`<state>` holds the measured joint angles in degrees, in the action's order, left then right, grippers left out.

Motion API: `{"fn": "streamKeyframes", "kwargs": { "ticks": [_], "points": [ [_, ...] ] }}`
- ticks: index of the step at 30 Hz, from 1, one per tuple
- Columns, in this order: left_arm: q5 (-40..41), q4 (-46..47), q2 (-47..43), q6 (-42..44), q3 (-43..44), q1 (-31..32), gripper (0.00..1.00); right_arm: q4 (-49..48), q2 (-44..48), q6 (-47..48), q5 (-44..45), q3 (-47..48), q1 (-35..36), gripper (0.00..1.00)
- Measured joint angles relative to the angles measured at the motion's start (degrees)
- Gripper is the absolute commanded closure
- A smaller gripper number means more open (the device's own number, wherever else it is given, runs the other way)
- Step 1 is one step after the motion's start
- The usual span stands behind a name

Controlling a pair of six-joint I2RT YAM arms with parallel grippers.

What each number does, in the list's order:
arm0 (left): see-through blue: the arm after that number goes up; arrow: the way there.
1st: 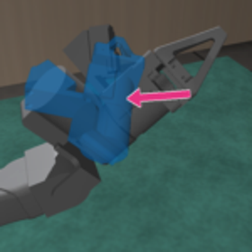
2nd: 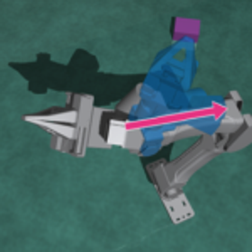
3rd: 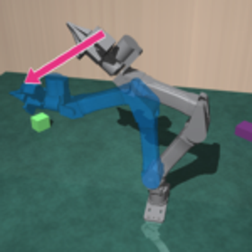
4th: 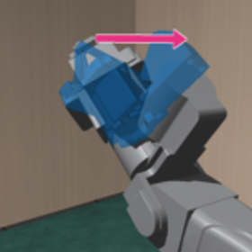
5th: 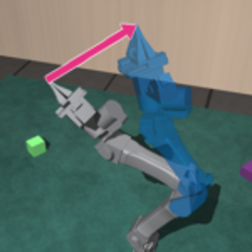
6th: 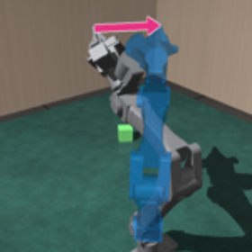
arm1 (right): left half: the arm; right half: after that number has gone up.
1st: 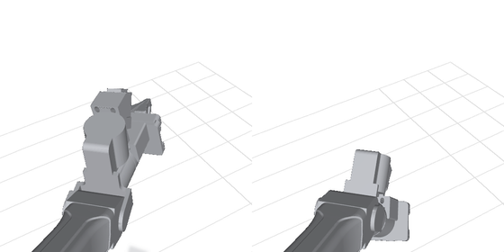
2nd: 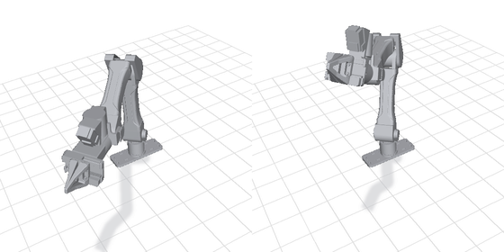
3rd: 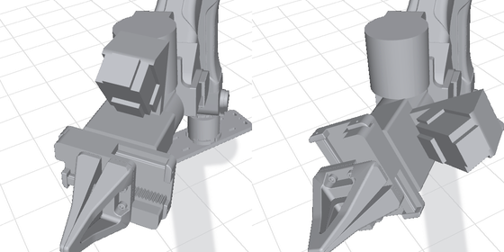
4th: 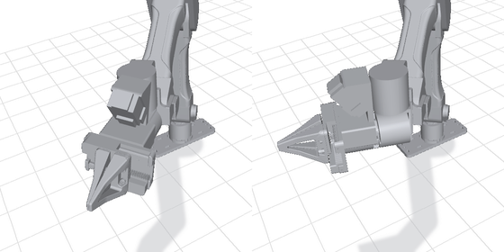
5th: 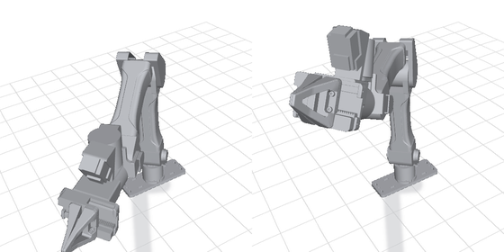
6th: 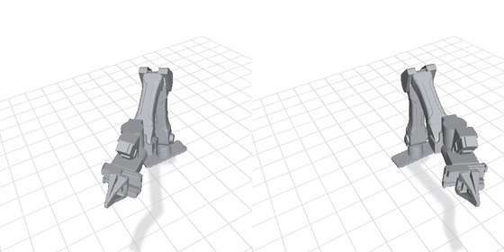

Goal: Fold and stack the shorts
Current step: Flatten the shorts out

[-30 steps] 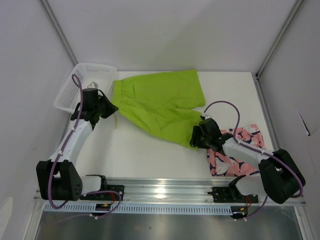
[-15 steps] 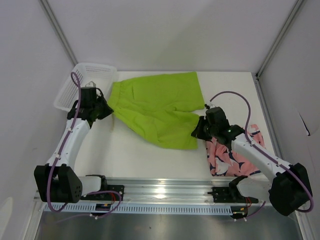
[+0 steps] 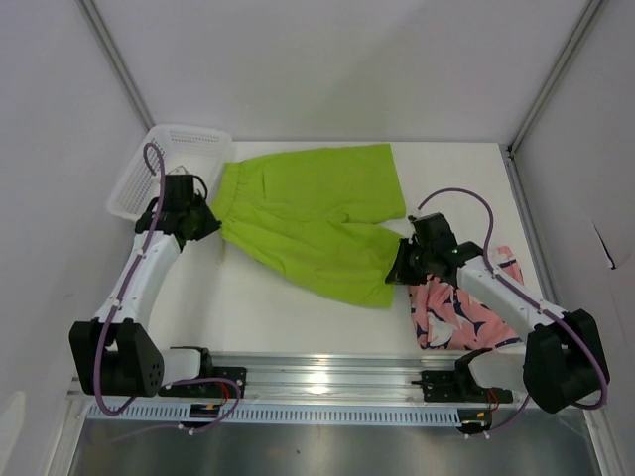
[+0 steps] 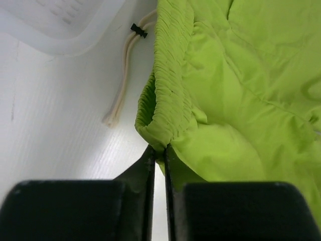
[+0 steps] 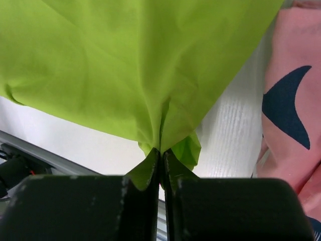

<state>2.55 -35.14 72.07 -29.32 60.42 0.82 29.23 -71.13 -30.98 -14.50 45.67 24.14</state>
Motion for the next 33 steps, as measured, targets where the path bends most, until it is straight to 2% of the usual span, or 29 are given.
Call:
{"fn": "streamKeyframes", "kwargs": {
  "ticks": [1, 2, 3, 4, 5, 7, 14, 21, 24, 27, 28, 29, 31, 33],
  "points": [
    [0.39, -0.07, 0.11, 0.48, -0.13, 0.00, 0.56, -0.02, -0.63, 0.13, 0.02, -0.31, 0.00, 0.92],
    [0.79, -0.13, 0.24, 0.68, -0.24, 0.00, 0.38, -0.02, -1.14, 0.17, 0.04, -0.52, 0.09, 0.73],
    [1.53, -0.20, 0.39, 0.66, -0.35, 0.00, 0.09, 0.00, -1.77, 0.04, 0.07, -0.72, 0.22, 0.63],
    [2.25, -0.31, 0.52, 0.79, -0.44, 0.00, 0.02, -0.02, -2.40, 0.28, 0.26, -0.87, 0.33, 0.52],
    [3.06, -0.42, 0.66, 0.50, -0.55, 0.00, 0.01, -0.07, -2.99, 0.55, 0.44, -0.98, 0.46, 0.39],
    [3.89, -0.52, 0.68, 0.33, -0.83, 0.00, 0.01, -0.22, -3.85, 1.18, 0.96, -1.14, 0.63, 0.32],
    [3.39, 2.03, -0.22, 0.20, -4.90, 0.00, 0.01, -1.18, -3.30, 1.66, 2.14, -2.45, 1.86, 0.34],
    [-0.04, 8.52, -3.80, -1.49, -14.86, 0.00, 0.01, -1.79, 4.15, 1.27, 3.30, -5.88, 5.51, 0.35],
    [-0.42, 10.54, -6.67, -2.23, -18.18, 0.00, 0.01, -2.16, 8.44, 0.59, 3.78, -8.37, 8.02, 0.39],
    [-1.09, 13.29, -9.35, -2.86, -20.68, 0.00, 0.01, -3.02, 9.66, -0.09, 4.59, -9.42, 10.03, 0.55],
    [-1.33, 14.21, -9.94, -3.23, -21.38, 0.00, 0.01, -3.72, 9.66, -0.39, 4.85, -9.64, 10.49, 0.65],
    [-1.70, 15.32, -10.29, -3.43, -22.08, 0.00, 0.01, -4.35, 9.64, -0.39, 4.98, -9.84, 10.73, 0.70],
    [-2.27, 16.96, -10.38, -3.78, -23.06, 0.00, 0.01, -6.08, 9.29, -0.92, 5.03, -10.23, 11.08, 0.78],
    [-2.86, 17.99, -10.19, -3.93, -23.74, -0.02, 0.01, -8.37, 7.69, -1.42, 4.72, -10.23, 11.37, 0.81]
  ]
}}
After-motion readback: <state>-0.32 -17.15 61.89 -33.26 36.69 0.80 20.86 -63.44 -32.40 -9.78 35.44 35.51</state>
